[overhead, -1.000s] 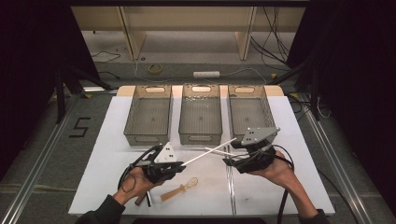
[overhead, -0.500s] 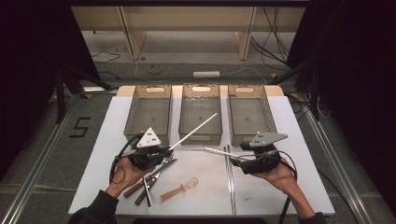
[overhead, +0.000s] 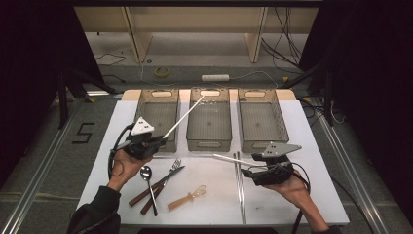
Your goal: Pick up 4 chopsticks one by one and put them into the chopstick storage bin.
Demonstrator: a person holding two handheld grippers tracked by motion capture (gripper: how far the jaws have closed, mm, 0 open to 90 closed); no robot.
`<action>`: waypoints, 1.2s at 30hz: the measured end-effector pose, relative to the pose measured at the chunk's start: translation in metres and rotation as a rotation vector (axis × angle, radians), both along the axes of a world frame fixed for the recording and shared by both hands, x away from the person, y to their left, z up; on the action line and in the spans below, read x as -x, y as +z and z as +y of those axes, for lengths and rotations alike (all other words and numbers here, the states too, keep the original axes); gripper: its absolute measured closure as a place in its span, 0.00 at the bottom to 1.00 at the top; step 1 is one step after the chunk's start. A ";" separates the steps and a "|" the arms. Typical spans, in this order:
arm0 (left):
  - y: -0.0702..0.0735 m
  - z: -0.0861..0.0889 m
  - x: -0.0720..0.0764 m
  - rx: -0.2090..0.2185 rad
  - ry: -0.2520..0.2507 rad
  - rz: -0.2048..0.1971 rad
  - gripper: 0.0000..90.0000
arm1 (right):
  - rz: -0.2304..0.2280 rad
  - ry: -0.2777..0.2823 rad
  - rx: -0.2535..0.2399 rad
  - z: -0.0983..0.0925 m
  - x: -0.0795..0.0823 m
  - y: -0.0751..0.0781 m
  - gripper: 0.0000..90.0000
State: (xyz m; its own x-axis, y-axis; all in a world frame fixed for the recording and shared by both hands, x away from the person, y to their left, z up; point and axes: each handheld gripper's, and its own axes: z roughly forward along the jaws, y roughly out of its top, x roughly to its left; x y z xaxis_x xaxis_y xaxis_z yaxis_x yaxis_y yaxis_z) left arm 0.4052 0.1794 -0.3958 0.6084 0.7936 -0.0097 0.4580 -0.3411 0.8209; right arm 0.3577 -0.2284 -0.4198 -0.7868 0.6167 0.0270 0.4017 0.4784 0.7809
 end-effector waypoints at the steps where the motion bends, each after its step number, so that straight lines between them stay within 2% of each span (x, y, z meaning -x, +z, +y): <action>1: 0.000 0.002 -0.003 0.002 0.017 -0.001 0.92 | 0.001 -0.002 -0.002 0.000 0.001 -0.001 0.35; 10: 0.001 0.019 -0.033 0.001 0.125 -0.003 0.92 | -0.004 -0.011 -0.026 -0.001 0.005 -0.003 0.35; 13: -0.002 0.021 -0.044 0.007 0.146 0.016 0.92 | 0.001 -0.012 -0.025 -0.001 0.005 -0.004 0.35; 16: -0.006 0.025 -0.052 -0.002 0.172 0.020 0.92 | 0.001 -0.007 -0.026 -0.001 0.006 -0.003 0.35; 20: -0.010 0.032 -0.063 0.006 0.204 0.027 0.92 | 0.000 -0.001 -0.027 0.001 0.007 -0.003 0.35; 25: -0.015 0.036 -0.068 -0.004 0.234 0.037 0.92 | -0.002 0.012 -0.030 0.003 0.008 -0.002 0.35; 31: -0.023 0.042 -0.073 -0.016 0.271 0.073 0.92 | 0.005 0.017 -0.036 0.004 0.008 -0.003 0.34; 36: -0.027 0.043 -0.076 -0.030 0.294 0.079 0.92 | 0.004 0.015 -0.034 0.004 0.008 -0.003 0.34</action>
State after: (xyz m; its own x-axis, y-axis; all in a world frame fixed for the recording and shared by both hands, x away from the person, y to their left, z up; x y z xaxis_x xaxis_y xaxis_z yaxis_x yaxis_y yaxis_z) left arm 0.4814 0.2221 -0.4233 0.3510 0.9361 -0.0220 0.6025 -0.2078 0.7706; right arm 0.3501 -0.2240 -0.4226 -0.7955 0.6039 0.0507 0.3981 0.4576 0.7951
